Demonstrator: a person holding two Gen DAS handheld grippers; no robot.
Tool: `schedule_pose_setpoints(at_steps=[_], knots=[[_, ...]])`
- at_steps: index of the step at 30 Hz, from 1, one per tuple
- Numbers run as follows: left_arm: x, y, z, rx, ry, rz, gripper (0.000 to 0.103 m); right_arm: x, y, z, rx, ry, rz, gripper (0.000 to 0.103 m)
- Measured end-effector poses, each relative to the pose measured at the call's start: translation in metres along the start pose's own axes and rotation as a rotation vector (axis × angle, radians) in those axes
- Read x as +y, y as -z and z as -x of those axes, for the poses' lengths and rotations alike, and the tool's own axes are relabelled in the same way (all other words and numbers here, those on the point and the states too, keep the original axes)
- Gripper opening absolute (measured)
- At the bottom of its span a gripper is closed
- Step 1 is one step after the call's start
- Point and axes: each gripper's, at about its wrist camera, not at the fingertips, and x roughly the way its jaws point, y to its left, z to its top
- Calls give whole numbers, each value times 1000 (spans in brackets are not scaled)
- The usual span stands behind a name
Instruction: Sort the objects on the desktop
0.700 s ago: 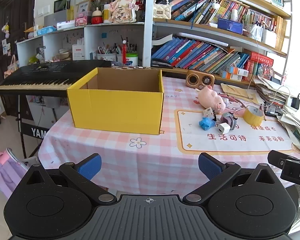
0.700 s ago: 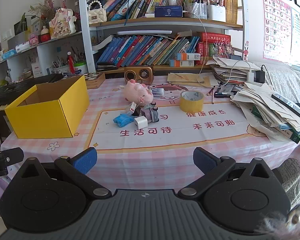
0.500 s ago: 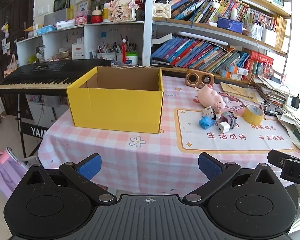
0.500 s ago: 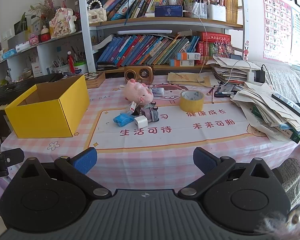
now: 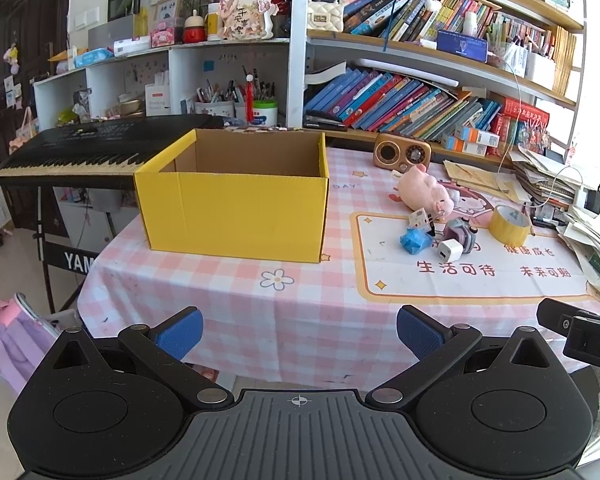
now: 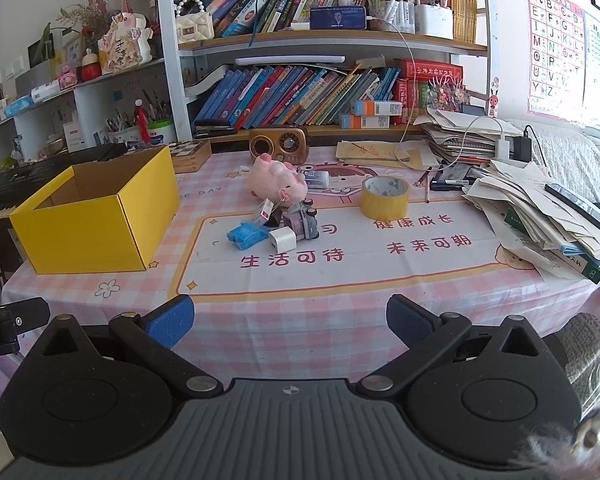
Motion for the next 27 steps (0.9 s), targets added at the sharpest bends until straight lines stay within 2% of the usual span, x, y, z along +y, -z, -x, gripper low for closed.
schedule_pose_setpoints(at_steps=[20,27], knots=[[4,1,-3,15,-15,1,103,1,-1,-2,6,-1,-1,103],[5,0,-2,19,-19,1,103,6,8,-4,8,-4,3,103]])
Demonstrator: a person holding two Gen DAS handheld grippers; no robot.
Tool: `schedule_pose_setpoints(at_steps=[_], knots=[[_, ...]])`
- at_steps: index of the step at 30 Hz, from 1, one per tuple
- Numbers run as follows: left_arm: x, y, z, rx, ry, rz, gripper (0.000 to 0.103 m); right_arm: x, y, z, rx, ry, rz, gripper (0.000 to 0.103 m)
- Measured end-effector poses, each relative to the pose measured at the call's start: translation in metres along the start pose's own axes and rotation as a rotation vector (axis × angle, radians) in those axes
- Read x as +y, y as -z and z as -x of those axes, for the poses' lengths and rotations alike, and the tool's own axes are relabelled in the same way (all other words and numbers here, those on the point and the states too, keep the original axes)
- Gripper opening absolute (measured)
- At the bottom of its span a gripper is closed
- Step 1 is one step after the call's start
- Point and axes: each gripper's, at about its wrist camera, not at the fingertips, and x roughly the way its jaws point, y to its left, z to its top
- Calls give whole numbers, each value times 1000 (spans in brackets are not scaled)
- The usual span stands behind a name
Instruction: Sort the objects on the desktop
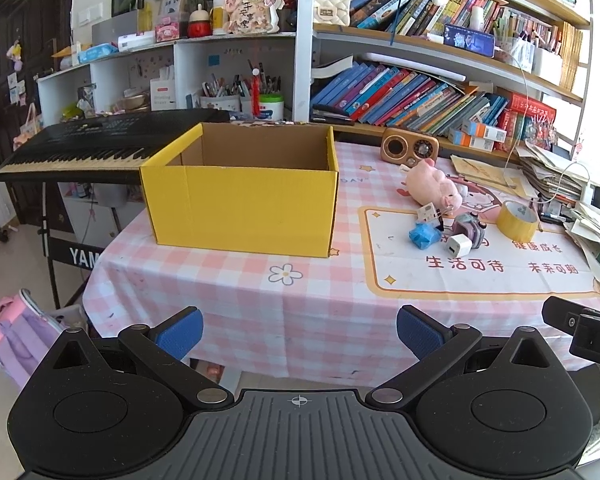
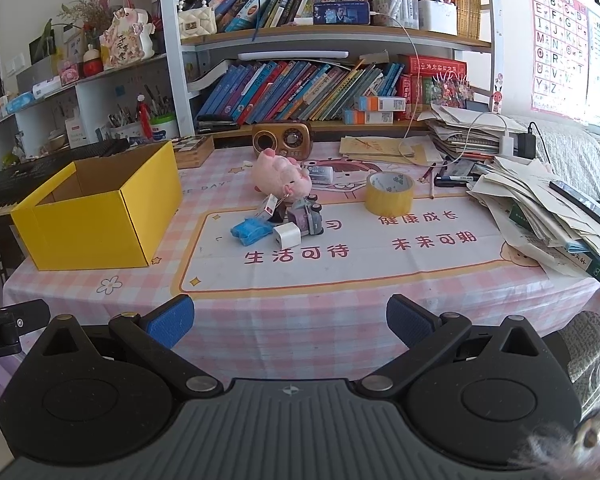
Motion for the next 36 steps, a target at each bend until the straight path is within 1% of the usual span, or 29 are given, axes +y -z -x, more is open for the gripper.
schedule_pose_setpoints(at_steps=[23,33,36], knots=[[1,-3,-7,12,1,0,103,1,-5,-4,18,-2,0,103],[-8,-8,-14,20,30,-18,103,-10,-10,-8,30,25,-12,103],[-10,-9,-16,19,50,-24,103,-12,-11,-8,34,31,-17,103]])
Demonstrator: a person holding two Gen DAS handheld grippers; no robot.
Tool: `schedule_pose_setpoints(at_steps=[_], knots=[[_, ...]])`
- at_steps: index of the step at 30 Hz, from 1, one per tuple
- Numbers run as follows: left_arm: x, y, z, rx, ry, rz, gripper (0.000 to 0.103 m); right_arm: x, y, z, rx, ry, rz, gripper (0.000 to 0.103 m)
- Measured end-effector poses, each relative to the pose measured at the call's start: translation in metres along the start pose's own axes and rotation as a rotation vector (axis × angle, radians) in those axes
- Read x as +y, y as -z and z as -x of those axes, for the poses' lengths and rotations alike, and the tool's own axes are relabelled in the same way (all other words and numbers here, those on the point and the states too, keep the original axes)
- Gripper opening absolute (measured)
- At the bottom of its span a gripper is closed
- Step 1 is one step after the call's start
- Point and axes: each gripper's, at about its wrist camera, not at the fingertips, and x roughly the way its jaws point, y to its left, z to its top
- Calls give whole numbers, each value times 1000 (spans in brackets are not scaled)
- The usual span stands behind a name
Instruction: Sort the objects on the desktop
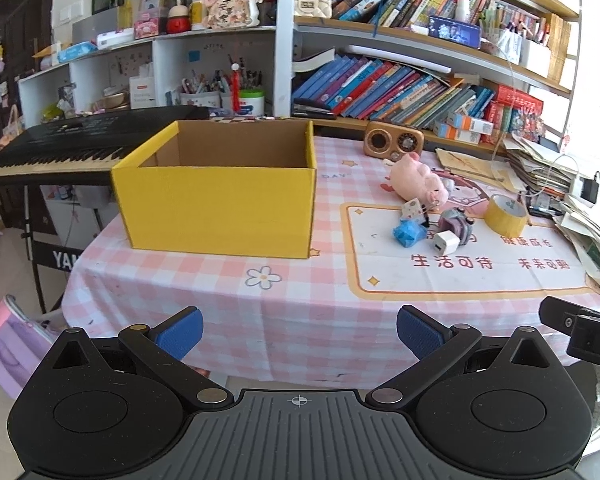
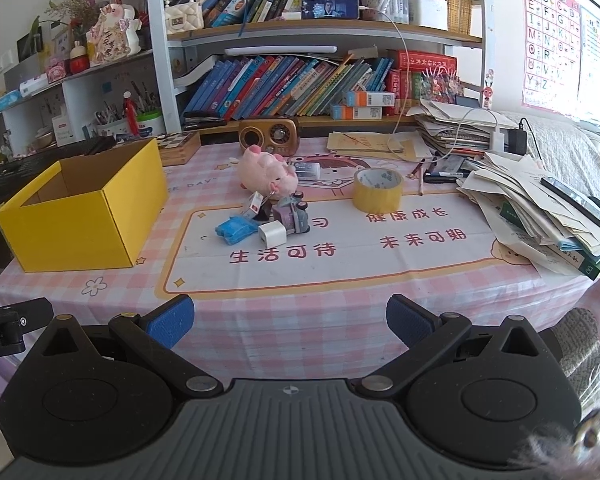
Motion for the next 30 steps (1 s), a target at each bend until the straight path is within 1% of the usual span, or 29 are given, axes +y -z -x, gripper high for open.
schedule_pose_setpoints(at_steps=[10,15,23,30], knots=[[-5,-5,-6,11,15,-20,103,-2,-5,-4,11,4,-6,103],[-10,-7,-10,17,38,-27,103,-3,-7,-5,11,16,-7,103],[-25,-10,-20,27,66,-47,103,-20,-9,-11,13,52,-29,103],[-38,-15,-31,36,63,-56,103,-32,-14,-21,15,72,-40,103]])
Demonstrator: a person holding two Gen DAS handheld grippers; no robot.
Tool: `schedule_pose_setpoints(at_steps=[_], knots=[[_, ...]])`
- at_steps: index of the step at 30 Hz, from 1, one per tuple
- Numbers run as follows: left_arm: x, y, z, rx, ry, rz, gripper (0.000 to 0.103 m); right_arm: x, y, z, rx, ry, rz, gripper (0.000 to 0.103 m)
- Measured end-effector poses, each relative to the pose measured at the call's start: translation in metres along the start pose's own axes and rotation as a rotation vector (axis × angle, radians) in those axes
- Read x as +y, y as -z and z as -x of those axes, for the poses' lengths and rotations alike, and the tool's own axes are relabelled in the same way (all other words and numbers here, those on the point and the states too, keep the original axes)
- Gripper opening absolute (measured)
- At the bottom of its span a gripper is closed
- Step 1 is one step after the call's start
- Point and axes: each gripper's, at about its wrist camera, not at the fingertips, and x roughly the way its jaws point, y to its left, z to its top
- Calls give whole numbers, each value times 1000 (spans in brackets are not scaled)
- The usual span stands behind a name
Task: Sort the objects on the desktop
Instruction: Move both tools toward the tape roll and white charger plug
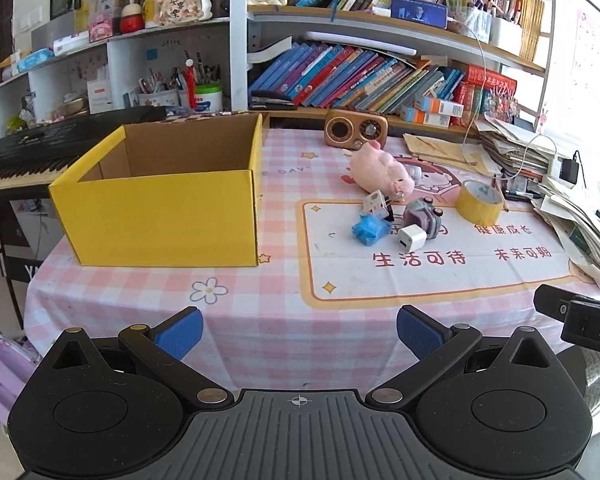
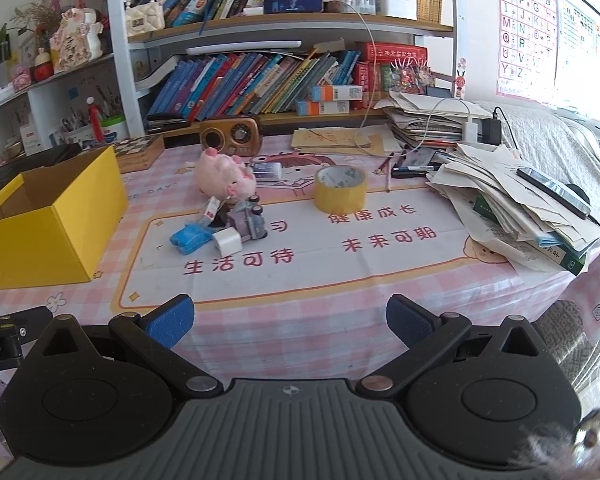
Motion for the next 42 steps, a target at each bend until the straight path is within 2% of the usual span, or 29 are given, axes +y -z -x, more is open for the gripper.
schedule_pose_setpoints(at_steps=[11,27,42], knots=[[-28,-13,-27,27,22,-9,103,-21,-17,-27,20,-1,2,103],[-81,-42,-82,69,29,-10,103,-66,-56,-93,83,-20,12,103],[-123,-64,-124,101,-7,1,103,-103,-89,-159,146,-104,41,103]])
